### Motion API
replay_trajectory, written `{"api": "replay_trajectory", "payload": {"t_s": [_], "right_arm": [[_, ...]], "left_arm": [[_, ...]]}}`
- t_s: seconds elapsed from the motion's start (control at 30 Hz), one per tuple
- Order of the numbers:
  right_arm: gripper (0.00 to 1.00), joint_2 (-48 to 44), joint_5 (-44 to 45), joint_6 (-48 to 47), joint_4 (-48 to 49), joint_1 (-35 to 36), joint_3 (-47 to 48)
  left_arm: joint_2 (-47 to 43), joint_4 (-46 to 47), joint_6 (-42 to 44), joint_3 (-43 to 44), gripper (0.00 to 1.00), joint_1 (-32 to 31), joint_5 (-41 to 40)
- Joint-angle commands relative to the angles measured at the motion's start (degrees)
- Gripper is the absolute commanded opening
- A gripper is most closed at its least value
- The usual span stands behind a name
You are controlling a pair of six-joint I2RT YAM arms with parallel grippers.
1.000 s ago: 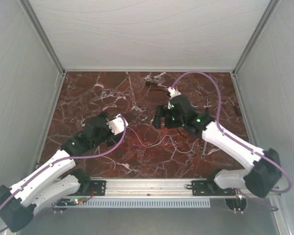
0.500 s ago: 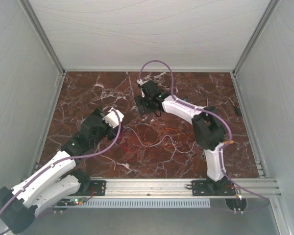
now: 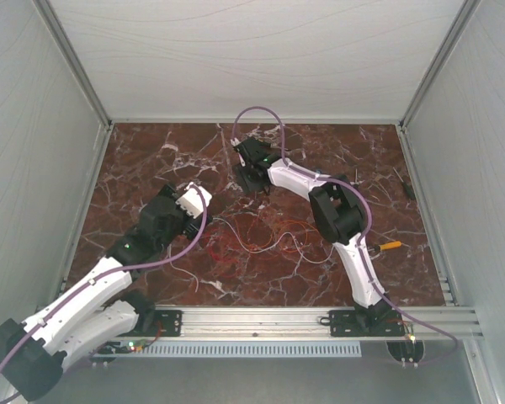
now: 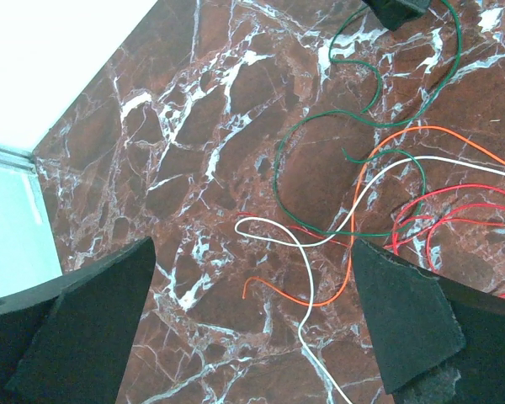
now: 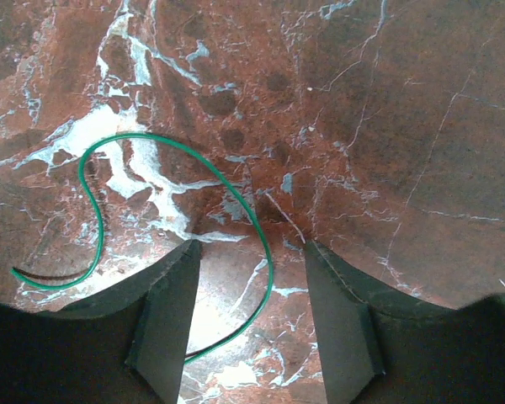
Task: Zip-tie the wires
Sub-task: Pick up the cable at the center of the board.
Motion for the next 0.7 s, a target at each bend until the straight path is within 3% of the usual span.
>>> {"api": "replay_trajectory", "payload": {"t_s": [0.0, 0.27, 0.67], "right_arm": [[0.46, 3.23, -0.26, -2.14, -0.18, -0.89, 1.24], [0.00, 4.99, -4.04, -4.53, 1.18, -0.89, 1.29], [0.00, -1.71, -0.41, -8.40, 4.57, -0.29, 4.48]], "left_arm": [[0.15, 3.23, -1.11, 0.94, 0.99, 0.74, 1.68], [0.58, 3.03, -1.40, 0.92, 0.99, 1.32, 2.22], [0.61, 3.84, -1.64, 0.53, 0.99, 1.84, 2.39]]}}
